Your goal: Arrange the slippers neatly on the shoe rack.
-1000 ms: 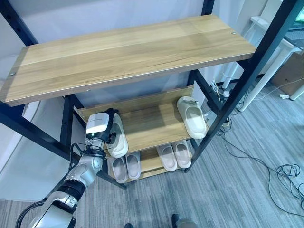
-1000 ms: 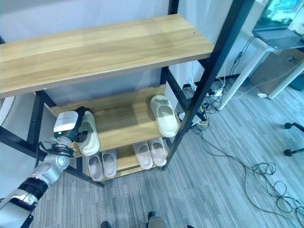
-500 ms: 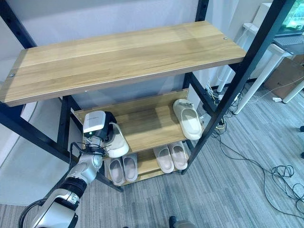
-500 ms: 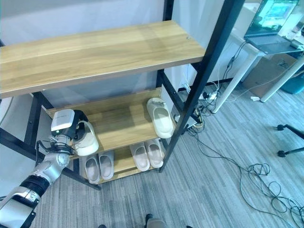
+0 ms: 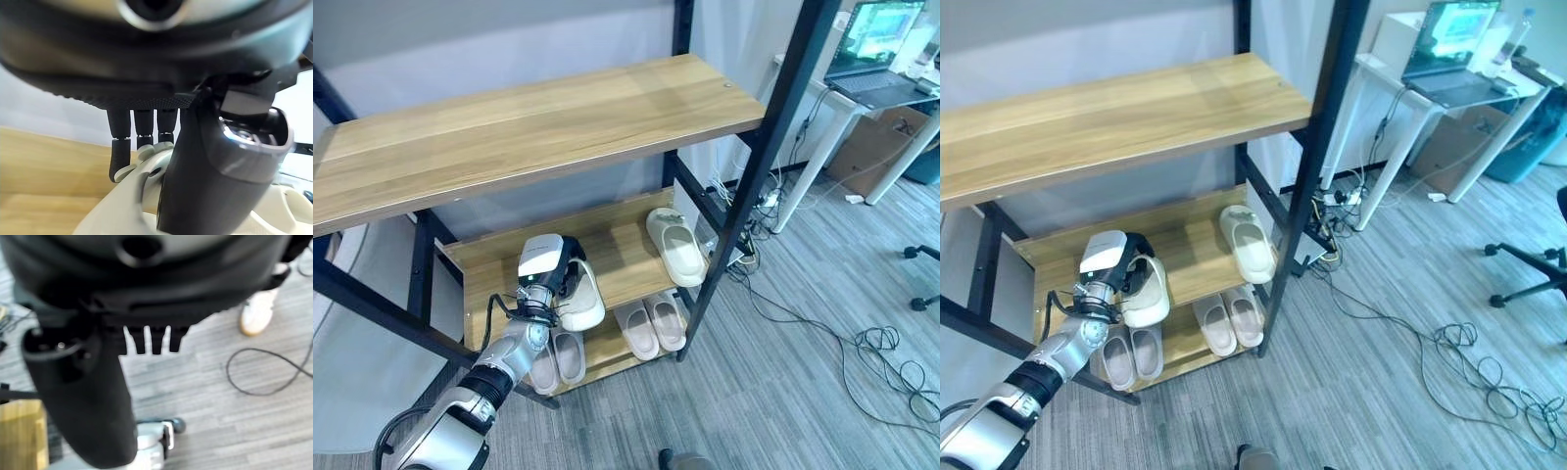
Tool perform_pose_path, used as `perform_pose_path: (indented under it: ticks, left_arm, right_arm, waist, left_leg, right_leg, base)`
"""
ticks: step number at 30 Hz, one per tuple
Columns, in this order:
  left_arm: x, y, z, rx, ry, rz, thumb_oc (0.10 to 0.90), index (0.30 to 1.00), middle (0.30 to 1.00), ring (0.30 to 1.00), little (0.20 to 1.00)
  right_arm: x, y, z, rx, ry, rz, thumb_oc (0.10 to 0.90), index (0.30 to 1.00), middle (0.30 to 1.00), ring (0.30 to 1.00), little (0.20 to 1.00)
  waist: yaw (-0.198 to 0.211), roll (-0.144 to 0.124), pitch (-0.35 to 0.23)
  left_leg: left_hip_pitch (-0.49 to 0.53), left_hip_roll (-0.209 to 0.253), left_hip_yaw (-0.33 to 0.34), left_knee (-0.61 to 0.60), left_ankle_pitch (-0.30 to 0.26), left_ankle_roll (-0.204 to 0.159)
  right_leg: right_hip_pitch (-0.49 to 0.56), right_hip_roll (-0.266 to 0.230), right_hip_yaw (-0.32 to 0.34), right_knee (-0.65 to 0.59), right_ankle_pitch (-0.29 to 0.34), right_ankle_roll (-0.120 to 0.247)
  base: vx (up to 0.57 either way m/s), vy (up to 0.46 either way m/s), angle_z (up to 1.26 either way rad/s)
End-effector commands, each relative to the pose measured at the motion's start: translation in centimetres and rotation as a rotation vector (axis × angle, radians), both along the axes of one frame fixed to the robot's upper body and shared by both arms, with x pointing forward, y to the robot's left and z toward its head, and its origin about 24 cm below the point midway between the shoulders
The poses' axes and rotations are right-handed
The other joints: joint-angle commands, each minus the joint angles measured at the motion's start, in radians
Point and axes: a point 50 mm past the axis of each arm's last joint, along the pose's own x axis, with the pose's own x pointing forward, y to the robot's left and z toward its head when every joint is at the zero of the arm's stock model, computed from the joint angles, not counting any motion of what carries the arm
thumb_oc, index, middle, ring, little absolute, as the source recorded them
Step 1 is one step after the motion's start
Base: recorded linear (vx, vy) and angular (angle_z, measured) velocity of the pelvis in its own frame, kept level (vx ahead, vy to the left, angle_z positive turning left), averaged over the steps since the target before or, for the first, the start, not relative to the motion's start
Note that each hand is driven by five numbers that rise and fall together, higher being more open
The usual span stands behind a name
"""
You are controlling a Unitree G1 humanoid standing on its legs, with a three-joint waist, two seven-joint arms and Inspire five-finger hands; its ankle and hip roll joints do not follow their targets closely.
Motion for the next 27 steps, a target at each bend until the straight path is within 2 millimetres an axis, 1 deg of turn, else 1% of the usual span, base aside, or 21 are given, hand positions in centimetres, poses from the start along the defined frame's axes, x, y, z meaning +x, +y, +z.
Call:
perform_pose_path:
  ticks: [1, 4, 8, 13, 17, 23, 24, 25, 26, 27]
  left_arm:
    - [2.5, 0.2, 6.3, -0.061, -0.245, 0.011, 0.4, 0.3, 0.3, 0.3, 0.3]
    - [2.8, 0.1, 6.5, -0.049, -0.249, 0.011, 0.4, 0.3, 0.3, 0.3, 0.3]
    - [3.5, -0.8, 7.2, -0.038, -0.259, -0.001, 0.4, 0.3, 0.3, 0.3, 0.3]
    - [4.3, -1.5, 6.7, 0.013, -0.217, 0.005, 0.4, 0.3, 0.3, 0.3, 0.3]
    - [4.9, -1.4, 6.0, 0.076, -0.168, 0.029, 0.4, 0.3, 0.3, 0.3, 0.3]
    - [5.5, -1.7, 6.6, 0.106, -0.173, 0.031, 0.4, 0.3, 0.3, 0.3, 0.3]
    - [5.6, -1.9, 6.7, 0.107, -0.176, 0.032, 0.42, 0.331, 0.331, 0.331, 0.331]
    - [5.6, -2.0, 6.7, 0.109, -0.176, 0.03, 0.538, 0.507, 0.507, 0.507, 0.507]
    - [5.7, -2.1, 6.7, 0.11, -0.174, 0.032, 0.687, 0.731, 0.731, 0.731, 0.731]
    - [5.7, -1.9, 6.2, 0.117, -0.147, 0.05, 0.8, 0.9, 0.9, 0.9, 0.9]
  right_arm:
    - [-0.5, -0.4, 0.0, -0.038, 0.028, 0.014, 0.8, 0.9, 0.9, 0.9, 0.9]
    - [-0.4, -0.4, 0.0, -0.04, 0.027, 0.018, 0.8, 0.9, 0.9, 0.9, 0.9]
    - [0.2, -0.3, 0.0, -0.049, 0.012, 0.023, 0.8, 0.9, 0.9, 0.9, 0.9]
    - [0.5, -0.4, 0.1, -0.058, 0.0, 0.023, 0.8, 0.9, 0.9, 0.9, 0.9]
    - [0.8, -0.9, 0.2, -0.074, -0.009, 0.005, 0.8, 0.9, 0.9, 0.9, 0.9]
    - [0.9, -1.1, 0.3, -0.08, -0.014, -0.01, 0.8, 0.9, 0.9, 0.9, 0.9]
    - [1.0, -1.1, 0.3, -0.081, -0.017, -0.01, 0.8, 0.9, 0.9, 0.9, 0.9]
    - [1.0, -1.1, 0.3, -0.079, -0.016, -0.008, 0.8, 0.9, 0.9, 0.9, 0.9]
    - [0.9, -0.9, 0.2, -0.076, -0.013, -0.005, 0.8, 0.9, 0.9, 0.9, 0.9]
    - [0.9, -0.9, 0.2, -0.074, -0.011, -0.001, 0.8, 0.9, 0.9, 0.9, 0.9]
  waist:
    - [-0.037, -0.031, 0.014]
    - [-0.041, -0.03, 0.012]
    - [-0.053, -0.027, 0.02]
    - [-0.061, -0.019, 0.021]
    - [-0.06, -0.013, 0.019]
    - [-0.057, -0.01, 0.002]
    - [-0.055, -0.011, 0.0]
    - [-0.056, -0.011, -0.003]
    - [-0.057, -0.011, -0.005]
    - [-0.057, -0.011, -0.007]
  left_leg:
    - [0.093, -0.048, -0.027, 0.001, -0.156, -0.02]
    - [0.09, -0.042, -0.012, 0.001, -0.153, -0.024]
    - [0.07, -0.036, -0.003, 0.001, -0.145, -0.027]
    - [0.047, -0.036, -0.002, 0.001, -0.138, -0.028]
    - [0.008, -0.039, -0.019, 0.001, -0.128, -0.029]
    - [-0.04, -0.044, -0.046, 0.001, -0.121, -0.028]
    - [-0.046, -0.045, -0.049, 0.001, -0.119, -0.028]
    - [-0.051, -0.046, -0.05, 0.001, -0.119, -0.028]
    - [-0.056, -0.046, -0.052, 0.001, -0.118, -0.027]
    - [-0.058, -0.046, -0.054, 0.001, -0.118, -0.027]
  right_leg:
    - [0.274, -0.033, -0.047, -0.517, 0.234, 0.111]
    - [0.262, -0.027, -0.034, -0.517, 0.238, 0.111]
    - [0.235, -0.022, -0.025, -0.517, 0.244, 0.112]
    - [0.21, -0.021, -0.025, -0.517, 0.252, 0.113]
    - [0.177, -0.028, -0.04, -0.517, 0.26, 0.112]
    - [0.142, -0.036, -0.062, -0.517, 0.267, 0.113]
    - [0.138, -0.038, -0.064, -0.517, 0.268, 0.113]
    - [0.133, -0.04, -0.066, -0.517, 0.27, 0.113]
    - [0.13, -0.041, -0.068, -0.517, 0.27, 0.113]
    - [0.129, -0.042, -0.069, -0.517, 0.271, 0.113]
  base:
    - [0.0, -0.051, -0.41]
    - [0.01, -0.053, -0.26]
    - [-0.02, -0.04, -0.19]
    - [-0.01, -0.018, -0.09]
    - [-0.02, -0.009, 0.02]
    - [-0.01, -0.005, 0.11]
    - [0.0, 0.005, 0.2]
    - [0.0, 0.006, 0.16]
    - [0.0, 0.013, 0.11]
    - [0.0, 0.012, 0.03]
